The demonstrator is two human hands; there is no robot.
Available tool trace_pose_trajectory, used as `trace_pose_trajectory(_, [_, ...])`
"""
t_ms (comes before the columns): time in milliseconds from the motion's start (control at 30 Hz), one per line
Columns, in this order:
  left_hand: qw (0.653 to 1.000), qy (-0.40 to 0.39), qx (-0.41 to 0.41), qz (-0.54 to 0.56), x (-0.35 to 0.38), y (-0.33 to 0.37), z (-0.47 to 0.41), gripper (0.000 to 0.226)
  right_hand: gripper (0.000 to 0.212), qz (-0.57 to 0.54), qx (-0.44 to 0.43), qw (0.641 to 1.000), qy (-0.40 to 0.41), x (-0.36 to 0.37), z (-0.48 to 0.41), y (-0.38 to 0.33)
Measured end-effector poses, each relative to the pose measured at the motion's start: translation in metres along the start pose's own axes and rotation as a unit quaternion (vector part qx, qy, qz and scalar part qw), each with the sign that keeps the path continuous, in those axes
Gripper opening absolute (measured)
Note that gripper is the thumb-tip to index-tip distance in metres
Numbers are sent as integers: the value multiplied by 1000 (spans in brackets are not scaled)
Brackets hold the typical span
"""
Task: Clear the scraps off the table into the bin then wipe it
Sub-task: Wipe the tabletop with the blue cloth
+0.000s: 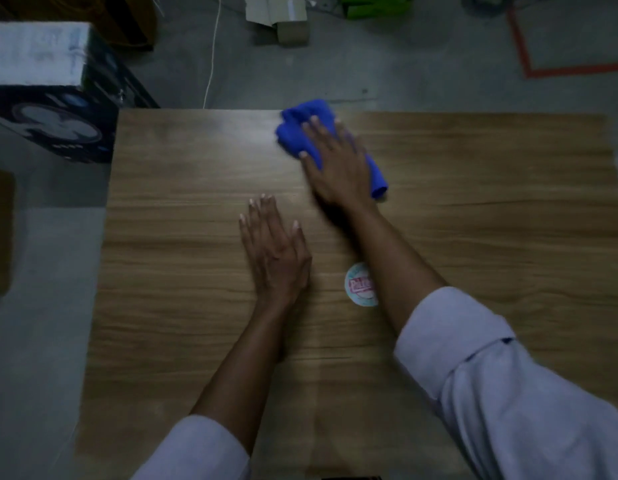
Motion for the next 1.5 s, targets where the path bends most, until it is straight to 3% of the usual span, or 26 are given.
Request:
trace_pose_trajectory(200, [989, -96, 88, 70, 49, 87, -6, 60, 63, 74, 236, 966, 79, -88, 32, 221])
trace_pose_trajectory(333, [981, -112, 119, 104, 66, 124, -4, 56, 63, 59, 371, 921, 100, -103, 55, 250])
trace_pose_trajectory(400, [979, -107, 136, 107, 74, 134, -2, 52, 64, 50, 335, 937, 89, -85, 40, 209])
trace_pose_trajectory(467, [979, -98, 139, 112, 81, 140, 1, 53, 64, 31, 197, 979, 47, -56, 20, 145])
trace_pose_trajectory(533, [980, -99, 128, 113, 84, 145, 4, 61, 59, -11, 52, 998, -13, -36, 13, 98])
trace_pose_trajectory(600, [982, -95, 121, 113, 83, 149, 7, 56, 56, -67, -7, 997, -42, -40, 11, 104])
trace_pose_trajectory(667, [981, -98, 124, 111, 85, 158, 7, 51, 56, -52, -11, 998, -17, -55, 15, 141])
trace_pose_trajectory(800, [970, -137, 154, 128, 95, 193, 14, 51, 59, 43, 167, 982, 73, -101, 47, 277])
trace_pose_trajectory(933, [959, -169, 173, 151, 96, 221, 30, 53, 62, 92, 357, 919, 140, -164, 136, 393])
trace_pose_trajectory(1000, [957, -177, 167, 155, 91, 223, 40, 52, 61, 87, 432, 887, 142, -175, 177, 412])
trace_pose_trajectory(1100, [960, -187, 138, 158, 80, 212, 53, 51, 60, 100, 489, 855, 141, -163, 197, 384])
trace_pose_trajectory(1167, [960, -199, 116, 160, 72, 199, 62, 52, 61, 107, 464, 868, 139, -146, 189, 338])
trace_pose_trajectory(1367, [954, -197, 127, 186, 38, 159, 94, 50, 58, 75, 228, 967, 86, -94, 200, 164])
trace_pose_trajectory(1500, [952, -205, 158, 165, 17, 144, 120, 55, 59, 65, 114, 991, 38, -96, 250, 160])
Point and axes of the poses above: each hand's wrist, its own z-axis away from the middle knuckle, its own x-axis out of the palm, y = z × x, the point moved 9 cm from there along -z, towards the middle knuckle, and after that the axes turned 11 degrees about y, right-handed, at the moved point
